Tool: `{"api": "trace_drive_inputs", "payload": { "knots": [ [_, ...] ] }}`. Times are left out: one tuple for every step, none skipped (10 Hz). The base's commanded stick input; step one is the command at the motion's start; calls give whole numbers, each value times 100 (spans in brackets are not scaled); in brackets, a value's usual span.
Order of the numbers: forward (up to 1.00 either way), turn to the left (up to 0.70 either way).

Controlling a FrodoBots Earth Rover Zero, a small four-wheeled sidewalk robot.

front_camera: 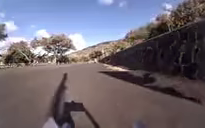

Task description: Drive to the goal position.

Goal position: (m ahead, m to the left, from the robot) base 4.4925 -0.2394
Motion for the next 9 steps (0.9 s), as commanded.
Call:
{"api": "trace_drive_inputs", "payload": {
  "knots": [
    [97, 0],
    [97, 0],
    [97, 0],
    [97, 0],
    [97, 0],
    [97, 0],
    [97, 0],
    [97, 0],
    [97, 0]
  ]
}}
